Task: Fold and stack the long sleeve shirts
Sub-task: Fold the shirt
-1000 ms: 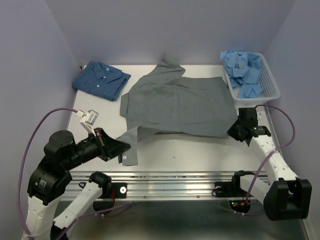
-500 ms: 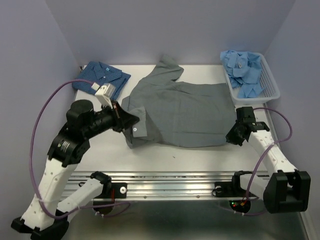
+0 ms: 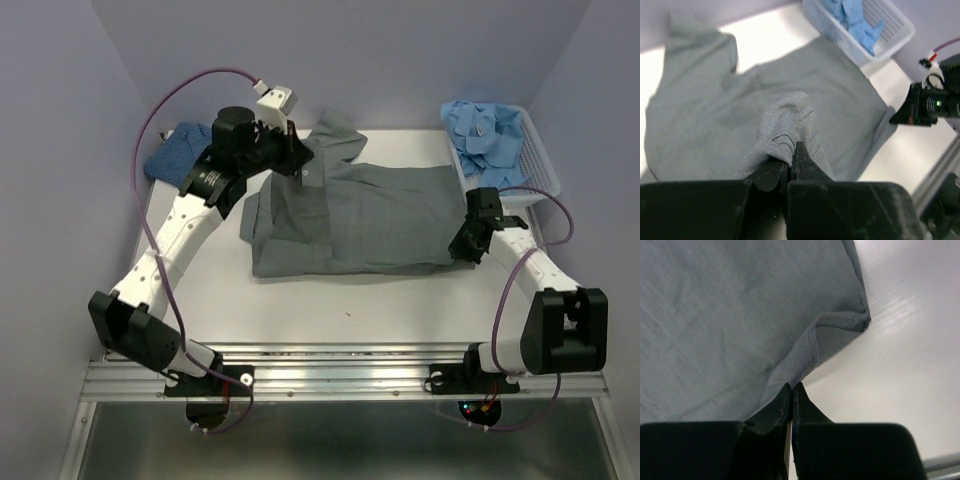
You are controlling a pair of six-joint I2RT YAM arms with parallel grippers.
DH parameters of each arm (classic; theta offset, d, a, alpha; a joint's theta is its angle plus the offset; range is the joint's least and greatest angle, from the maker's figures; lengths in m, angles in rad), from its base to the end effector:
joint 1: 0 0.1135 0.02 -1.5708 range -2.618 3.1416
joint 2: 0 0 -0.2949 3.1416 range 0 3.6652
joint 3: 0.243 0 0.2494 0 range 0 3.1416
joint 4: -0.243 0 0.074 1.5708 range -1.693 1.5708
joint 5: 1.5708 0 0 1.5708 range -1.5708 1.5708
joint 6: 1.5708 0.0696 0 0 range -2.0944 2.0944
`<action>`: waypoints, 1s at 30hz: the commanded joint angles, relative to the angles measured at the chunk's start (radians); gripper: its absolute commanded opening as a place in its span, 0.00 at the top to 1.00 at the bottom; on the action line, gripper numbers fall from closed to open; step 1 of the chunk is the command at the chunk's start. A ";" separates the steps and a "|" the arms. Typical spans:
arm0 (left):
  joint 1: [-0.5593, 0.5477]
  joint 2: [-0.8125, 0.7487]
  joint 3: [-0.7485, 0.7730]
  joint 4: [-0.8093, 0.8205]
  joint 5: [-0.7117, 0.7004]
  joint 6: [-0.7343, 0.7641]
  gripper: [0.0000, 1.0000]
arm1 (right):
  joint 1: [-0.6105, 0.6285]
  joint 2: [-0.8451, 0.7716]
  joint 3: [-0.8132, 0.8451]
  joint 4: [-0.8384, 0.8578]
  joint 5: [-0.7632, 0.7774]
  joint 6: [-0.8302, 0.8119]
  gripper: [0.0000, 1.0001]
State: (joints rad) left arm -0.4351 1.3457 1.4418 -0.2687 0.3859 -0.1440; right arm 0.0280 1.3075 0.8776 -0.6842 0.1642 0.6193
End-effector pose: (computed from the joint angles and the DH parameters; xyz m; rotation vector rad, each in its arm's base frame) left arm 0.2844 -0.1611 0.4601 0.5438 1.7073 -0.7555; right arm 0.2514 -0.0043 0.2239 0.8230 2.5277 -0.0109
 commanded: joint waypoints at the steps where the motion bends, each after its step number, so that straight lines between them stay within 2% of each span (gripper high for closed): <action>1: 0.004 0.114 0.184 0.137 0.027 0.132 1.00 | 0.006 0.077 0.073 0.136 0.035 -0.056 0.98; 3: 0.004 0.231 0.282 0.134 0.019 0.183 1.00 | 0.006 0.131 0.113 0.147 0.041 -0.044 0.97; 8: 0.004 0.393 0.540 0.036 0.019 0.274 1.00 | 0.006 0.211 0.196 0.192 0.007 -0.059 0.96; 12: 0.004 0.487 0.655 -0.010 0.028 0.342 1.00 | 0.006 0.274 0.239 0.201 0.008 -0.047 0.96; 20: 0.006 0.595 0.738 -0.010 -0.011 0.388 1.00 | 0.006 0.381 0.333 0.216 0.057 -0.055 0.94; 27: 0.018 0.579 0.641 0.020 -0.116 0.328 1.00 | 0.006 0.401 0.325 0.207 0.090 -0.035 0.91; 30: 0.019 0.612 0.663 0.040 -0.185 0.276 1.00 | 0.006 0.407 0.320 0.207 0.100 -0.033 0.90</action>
State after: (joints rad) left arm -0.4263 1.9636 2.0918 -0.3046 0.2924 0.1852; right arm 0.0280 1.7081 1.1759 -0.5068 0.2138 0.5766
